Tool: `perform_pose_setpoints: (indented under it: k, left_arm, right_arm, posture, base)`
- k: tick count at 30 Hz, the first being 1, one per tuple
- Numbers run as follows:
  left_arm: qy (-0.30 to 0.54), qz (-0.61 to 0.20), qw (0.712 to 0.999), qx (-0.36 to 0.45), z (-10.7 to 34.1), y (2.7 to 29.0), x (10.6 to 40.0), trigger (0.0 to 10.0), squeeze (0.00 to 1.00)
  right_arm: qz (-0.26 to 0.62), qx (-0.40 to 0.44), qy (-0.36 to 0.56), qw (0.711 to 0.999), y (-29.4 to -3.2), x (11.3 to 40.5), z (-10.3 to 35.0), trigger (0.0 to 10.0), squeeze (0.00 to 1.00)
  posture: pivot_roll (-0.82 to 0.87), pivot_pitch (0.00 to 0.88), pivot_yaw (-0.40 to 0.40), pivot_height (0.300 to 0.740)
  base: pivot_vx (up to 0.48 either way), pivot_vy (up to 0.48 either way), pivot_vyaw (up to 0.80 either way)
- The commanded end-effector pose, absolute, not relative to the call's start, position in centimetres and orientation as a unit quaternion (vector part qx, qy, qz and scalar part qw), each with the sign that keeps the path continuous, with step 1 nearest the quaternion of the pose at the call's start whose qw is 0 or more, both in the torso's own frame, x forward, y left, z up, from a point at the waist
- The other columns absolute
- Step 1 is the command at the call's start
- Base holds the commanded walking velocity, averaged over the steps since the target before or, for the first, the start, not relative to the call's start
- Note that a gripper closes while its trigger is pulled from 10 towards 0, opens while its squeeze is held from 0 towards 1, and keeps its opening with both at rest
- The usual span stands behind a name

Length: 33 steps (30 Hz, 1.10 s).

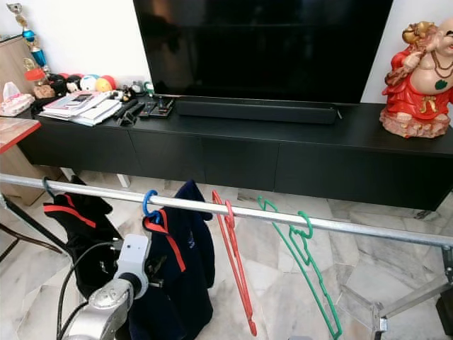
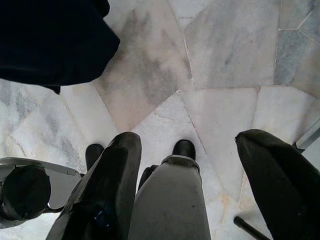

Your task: Hang hanger

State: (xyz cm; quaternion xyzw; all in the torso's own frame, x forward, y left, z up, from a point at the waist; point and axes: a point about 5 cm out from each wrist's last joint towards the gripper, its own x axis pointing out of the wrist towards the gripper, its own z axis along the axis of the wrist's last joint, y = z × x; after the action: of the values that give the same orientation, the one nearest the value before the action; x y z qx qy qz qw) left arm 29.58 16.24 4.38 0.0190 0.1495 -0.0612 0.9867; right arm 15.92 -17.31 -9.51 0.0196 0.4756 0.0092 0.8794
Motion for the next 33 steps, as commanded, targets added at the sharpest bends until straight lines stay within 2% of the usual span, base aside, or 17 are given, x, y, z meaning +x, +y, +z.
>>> perform_pose_setpoints:
  k: [1,9,14,15,19,25,26,27,28,29,33]
  left_arm:
    - [0.136,-0.056,0.989,0.010,4.8,16.6,29.4,10.0,1.00]
    - [0.121,-0.052,0.991,0.000,4.4,17.8,26.6,10.0,1.00]
    - [0.140,-0.011,0.990,0.003,3.1,20.0,25.0,10.0,1.00]
    - [0.156,0.009,0.988,0.012,2.2,21.2,24.2,10.0,1.00]
    - [0.202,0.023,0.979,0.029,0.3,22.5,23.0,10.0,1.00]
    - [0.281,0.010,0.958,0.065,-2.6,23.6,22.0,10.0,1.00]
    - [0.298,0.008,0.952,0.067,-3.1,23.7,21.9,10.0,0.98]
    - [0.310,0.006,0.948,0.070,-3.4,23.8,21.8,10.0,0.85]
    - [0.334,0.002,0.940,0.074,-4.1,23.7,21.6,10.0,0.00]
    - [0.334,0.002,0.940,0.074,-4.1,23.7,21.6,10.0,0.00]
    - [0.408,-0.026,0.908,0.088,-6.2,22.4,20.1,10.0,0.00]
  right_arm:
    - [0.009,0.023,0.475,0.880,-17.2,15.9,-9.5,10.0,0.00]
    - [0.010,0.022,0.474,0.880,-17.2,16.1,-9.5,10.0,0.00]
    - [0.010,0.021,0.474,0.880,-17.3,16.1,-9.4,10.0,0.00]
    - [0.011,0.021,0.474,0.880,-17.3,16.1,-9.4,10.0,0.00]
    - [0.012,0.020,0.474,0.880,-17.3,16.1,-9.4,10.0,0.00]
    - [0.010,0.020,0.474,0.880,-17.2,16.2,-9.4,10.0,0.00]
    - [0.011,0.020,0.474,0.880,-17.2,16.2,-9.4,10.0,0.00]
    - [0.011,0.020,0.474,0.880,-17.2,16.2,-9.4,10.0,0.00]
    - [0.011,0.020,0.474,0.880,-17.2,16.2,-9.4,10.0,0.00]
    - [0.011,0.020,0.474,0.880,-17.2,16.2,-9.4,10.0,0.00]
    - [0.003,0.025,0.474,0.880,-17.2,16.1,-9.5,10.0,0.00]
  posture:
    - [-0.02,0.021,0.046,0.740]
    - [-0.02,0.018,0.046,0.740]
    - [-0.01,0.010,0.041,0.740]
    - [-0.01,0.005,0.042,0.740]
    - [-0.01,0.000,0.046,0.740]
    - [-0.02,0.000,0.045,0.740]
    - [-0.02,0.000,0.045,0.740]
    - [-0.02,0.000,0.048,0.740]
    - [-0.03,0.000,0.049,0.740]
    - [-0.03,0.000,0.049,0.740]
    - [-0.03,0.000,0.050,0.740]
  base:
    - [0.000,0.000,0.00]
    - [0.000,0.000,0.00]
    - [0.000,0.000,0.00]
    - [0.000,0.000,0.00]
    - [0.000,0.000,0.00]
    - [0.000,0.000,0.00]
    - [0.000,0.000,0.00]
    - [0.000,0.000,0.00]
    - [0.000,0.000,0.00]
    - [0.000,0.000,0.00]
    - [0.000,0.000,0.00]
